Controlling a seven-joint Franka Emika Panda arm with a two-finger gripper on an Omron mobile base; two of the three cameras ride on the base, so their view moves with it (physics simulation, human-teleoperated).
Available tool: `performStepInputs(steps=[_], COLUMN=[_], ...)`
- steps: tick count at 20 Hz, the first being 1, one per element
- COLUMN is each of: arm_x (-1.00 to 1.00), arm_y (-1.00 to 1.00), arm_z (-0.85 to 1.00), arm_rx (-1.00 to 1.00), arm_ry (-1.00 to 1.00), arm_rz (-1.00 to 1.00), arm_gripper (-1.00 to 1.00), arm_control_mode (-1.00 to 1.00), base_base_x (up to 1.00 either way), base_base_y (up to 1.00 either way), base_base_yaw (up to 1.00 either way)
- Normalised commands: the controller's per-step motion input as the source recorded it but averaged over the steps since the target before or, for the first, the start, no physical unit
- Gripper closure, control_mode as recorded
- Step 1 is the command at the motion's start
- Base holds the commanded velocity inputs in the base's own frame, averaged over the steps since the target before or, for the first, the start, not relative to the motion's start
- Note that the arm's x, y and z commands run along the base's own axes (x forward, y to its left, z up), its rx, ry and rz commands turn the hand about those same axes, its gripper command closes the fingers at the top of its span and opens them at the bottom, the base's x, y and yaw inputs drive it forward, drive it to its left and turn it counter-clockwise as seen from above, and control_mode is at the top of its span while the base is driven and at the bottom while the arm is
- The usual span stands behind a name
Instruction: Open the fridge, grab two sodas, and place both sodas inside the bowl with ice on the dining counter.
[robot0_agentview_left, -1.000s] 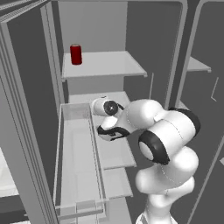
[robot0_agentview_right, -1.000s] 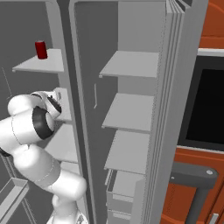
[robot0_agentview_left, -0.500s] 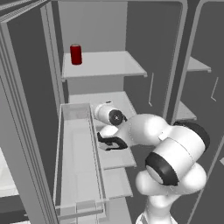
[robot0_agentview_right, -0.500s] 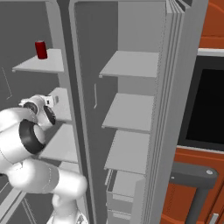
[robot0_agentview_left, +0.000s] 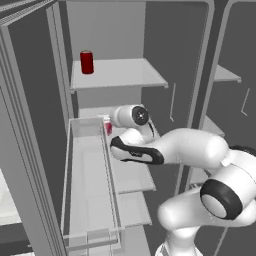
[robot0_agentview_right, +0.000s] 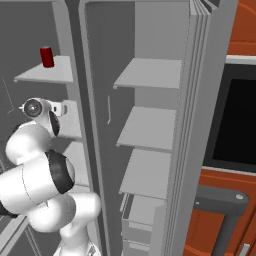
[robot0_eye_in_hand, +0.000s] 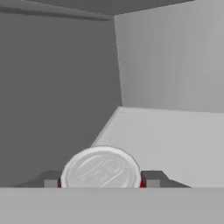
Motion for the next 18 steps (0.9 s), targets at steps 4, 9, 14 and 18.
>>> performStepInputs(steps=[4,9,14,18], arm_x=[-0.46,-0.83,-0.91,-0.57], arm_y=[-0.3,-0.21,-0.19,-0.27], arm_z=[0.2,0.02,0.16,0.52], arm_rx=[0.0,-0.01,-0.01,-0.01], arm_ry=[0.13,0.0,0.0,0.04], arm_rz=[0.0,0.0,0.0,0.0], arm_gripper=[1.0,1.0,1.0,1.0], arm_control_mode=[-1.0,-1.0,-1.0,-1.0], base_base_x=[0.0,0.0,0.0,0.0], base_base_y=[0.0,0.0,0.0,0.0], base_base_yaw=[0.0,0.0,0.0,0.0])
